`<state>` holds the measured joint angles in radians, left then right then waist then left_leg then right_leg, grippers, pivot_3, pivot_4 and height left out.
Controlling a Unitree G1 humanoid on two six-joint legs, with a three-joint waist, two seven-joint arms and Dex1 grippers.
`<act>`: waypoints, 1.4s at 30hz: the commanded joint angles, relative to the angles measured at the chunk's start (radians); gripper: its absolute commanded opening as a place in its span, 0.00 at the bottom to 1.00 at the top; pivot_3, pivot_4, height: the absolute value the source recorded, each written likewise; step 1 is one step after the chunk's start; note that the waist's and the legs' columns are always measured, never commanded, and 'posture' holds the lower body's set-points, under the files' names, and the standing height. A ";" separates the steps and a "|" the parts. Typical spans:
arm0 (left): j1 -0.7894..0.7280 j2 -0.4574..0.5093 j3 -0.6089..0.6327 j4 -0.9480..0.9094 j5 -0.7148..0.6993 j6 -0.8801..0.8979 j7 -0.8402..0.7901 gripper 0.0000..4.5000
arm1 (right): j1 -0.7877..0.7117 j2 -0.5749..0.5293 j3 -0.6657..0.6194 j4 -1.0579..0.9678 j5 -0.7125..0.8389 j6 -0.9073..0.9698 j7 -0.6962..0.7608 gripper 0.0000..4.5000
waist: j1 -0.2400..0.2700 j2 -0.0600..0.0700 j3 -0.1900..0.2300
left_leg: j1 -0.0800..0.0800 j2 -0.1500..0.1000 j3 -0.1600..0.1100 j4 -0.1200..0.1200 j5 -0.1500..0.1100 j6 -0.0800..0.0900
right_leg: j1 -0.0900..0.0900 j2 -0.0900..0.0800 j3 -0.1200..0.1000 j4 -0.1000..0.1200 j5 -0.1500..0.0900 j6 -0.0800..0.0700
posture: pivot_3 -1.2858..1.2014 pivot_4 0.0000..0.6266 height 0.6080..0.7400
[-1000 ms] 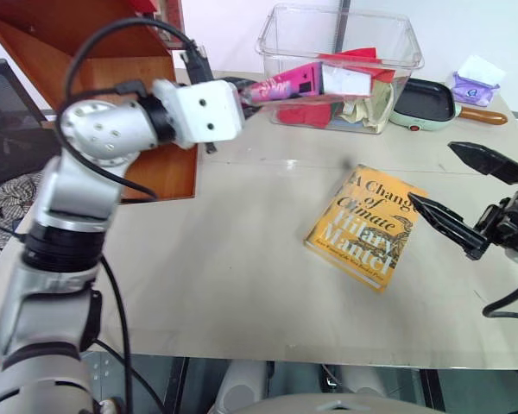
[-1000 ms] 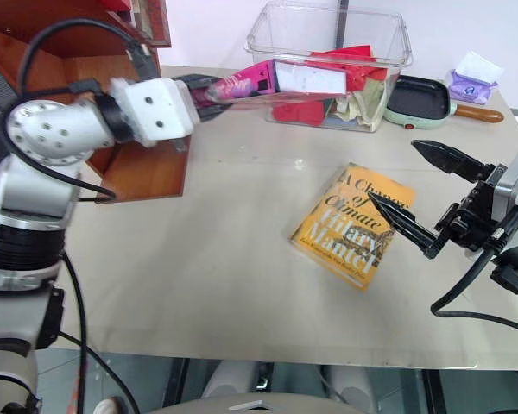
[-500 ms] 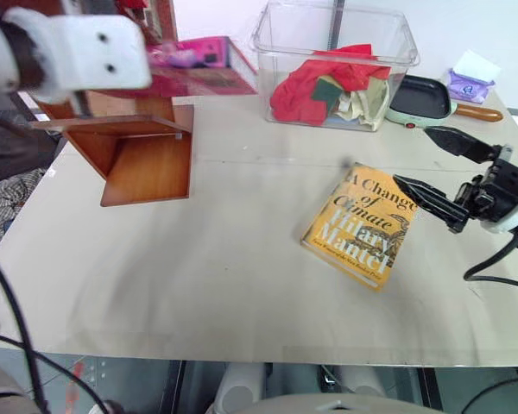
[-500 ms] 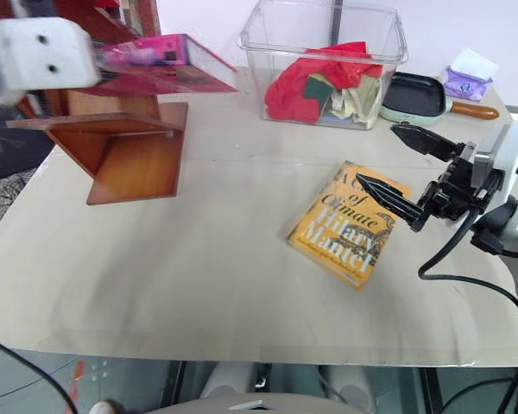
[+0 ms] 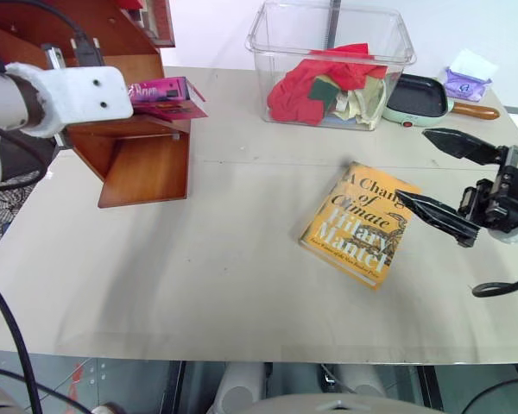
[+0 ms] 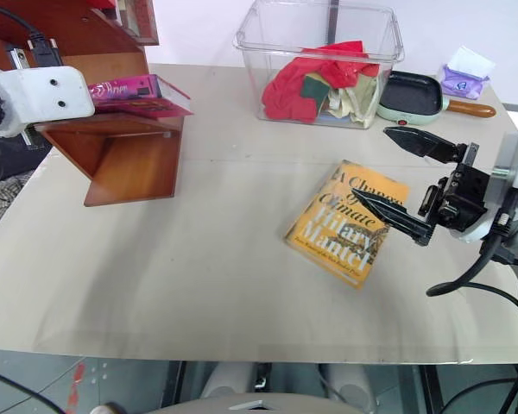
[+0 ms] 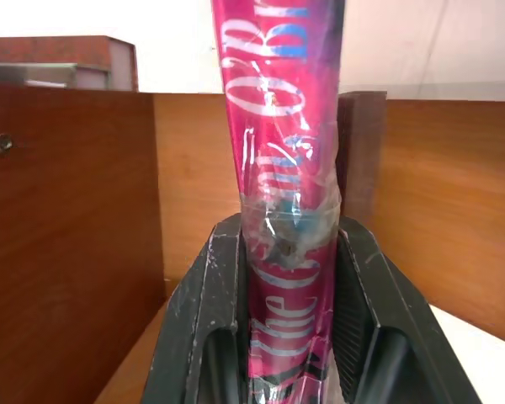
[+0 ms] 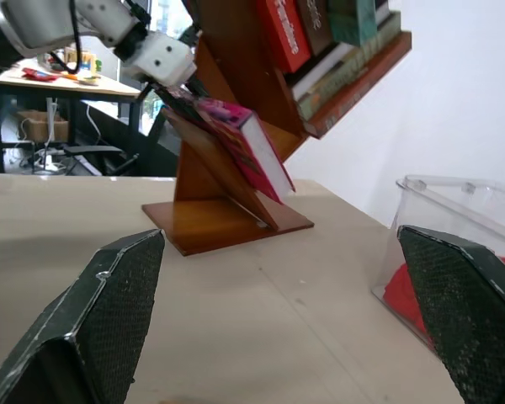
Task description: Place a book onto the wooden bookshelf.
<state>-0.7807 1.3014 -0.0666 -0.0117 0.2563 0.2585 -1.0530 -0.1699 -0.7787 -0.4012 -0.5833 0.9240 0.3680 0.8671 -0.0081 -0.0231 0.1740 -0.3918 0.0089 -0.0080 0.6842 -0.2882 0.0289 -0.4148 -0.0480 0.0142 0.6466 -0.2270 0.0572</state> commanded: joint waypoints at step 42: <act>0.545 -0.544 0.245 -0.596 -0.942 0.602 0.275 0.95 | 0.723 0.072 -0.421 0.105 -0.237 -0.108 0.219 1.00 | -0.006 0.001 -0.003 | 0.013 0.001 0.004 0.001 0.000 -0.001 | 0.005 0.001 0.011 0.010 -0.001 0.000 | 0.52 0.24 1.00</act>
<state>-0.2752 0.7538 0.1902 -0.6097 -0.7512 0.9402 -0.7776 0.5359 -0.7168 -0.8033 -0.5046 0.7280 0.3087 1.0680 -0.0140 -0.0222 0.1710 -0.3784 0.0103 -0.0026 0.6845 -0.2881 0.0285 -0.4092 -0.0473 0.0259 0.6558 -0.2282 0.0568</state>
